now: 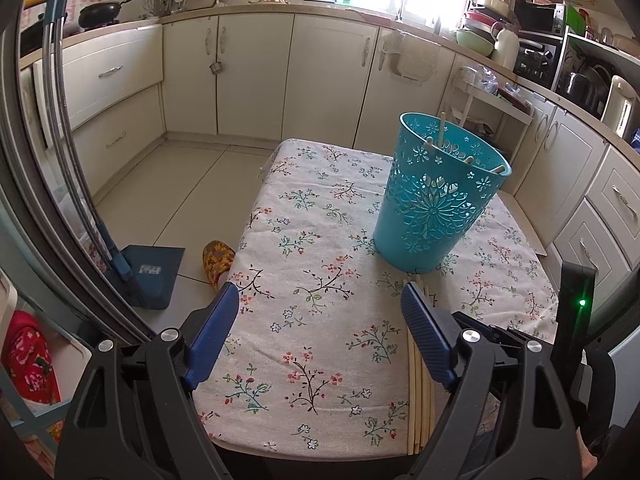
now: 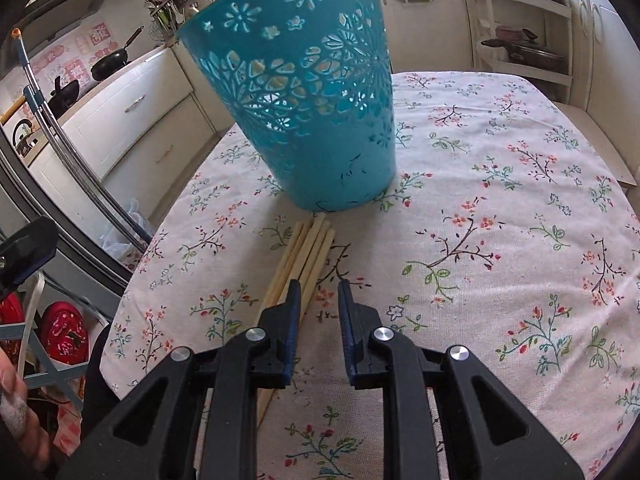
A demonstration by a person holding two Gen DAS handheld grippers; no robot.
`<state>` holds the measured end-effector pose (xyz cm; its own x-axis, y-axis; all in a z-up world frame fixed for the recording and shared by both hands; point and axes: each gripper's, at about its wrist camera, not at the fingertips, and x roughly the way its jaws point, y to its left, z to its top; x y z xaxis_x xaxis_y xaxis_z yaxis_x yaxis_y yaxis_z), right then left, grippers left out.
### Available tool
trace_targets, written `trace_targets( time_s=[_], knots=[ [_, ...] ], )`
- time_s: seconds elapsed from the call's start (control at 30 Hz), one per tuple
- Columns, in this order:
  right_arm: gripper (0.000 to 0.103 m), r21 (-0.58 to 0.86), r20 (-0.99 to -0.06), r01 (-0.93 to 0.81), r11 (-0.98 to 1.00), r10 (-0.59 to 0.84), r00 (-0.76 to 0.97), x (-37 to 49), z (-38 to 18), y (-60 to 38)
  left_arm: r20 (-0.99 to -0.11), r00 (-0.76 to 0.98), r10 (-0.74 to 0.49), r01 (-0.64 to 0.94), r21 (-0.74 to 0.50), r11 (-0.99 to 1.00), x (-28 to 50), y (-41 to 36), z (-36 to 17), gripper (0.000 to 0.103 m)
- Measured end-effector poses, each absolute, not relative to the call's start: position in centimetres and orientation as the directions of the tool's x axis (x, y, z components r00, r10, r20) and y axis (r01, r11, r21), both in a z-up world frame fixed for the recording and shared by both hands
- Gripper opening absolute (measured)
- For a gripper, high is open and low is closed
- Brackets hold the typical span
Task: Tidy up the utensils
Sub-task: 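Withdraw the open right tool from the basket toward the table, then lower the open left tool toward the chopstick bundle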
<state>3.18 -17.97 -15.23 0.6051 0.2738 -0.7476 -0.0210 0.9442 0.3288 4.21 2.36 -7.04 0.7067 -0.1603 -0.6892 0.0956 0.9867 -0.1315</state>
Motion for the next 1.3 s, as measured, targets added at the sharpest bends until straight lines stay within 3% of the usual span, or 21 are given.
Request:
trace_targets(
  time_s=[0.4,0.83,1.3],
  knots=[
    [0.020,0.272,-0.775,-0.020,0.962,0.232,0.588,4.2,-15.7,-17.0,-0.707,0.689,-0.162,0.094,-0.134,0.986,4.5,2.2,-7.8,0.080],
    [0.013,0.065,-0.811,-0.188,0.980,0.162,0.562,3.9,-15.4,-18.3,-0.788,0.593,-0.167,0.203,-0.055,0.978,6.8,-1.5,-11.3,0.082],
    [0.013,0.221,-0.762,-0.121,0.968,0.249,0.598,3.5,-16.2,-22.0,-0.855,0.504,-0.124,0.264,0.015,0.964,11.4,-6.5,-16.6,0.082]
  ],
)
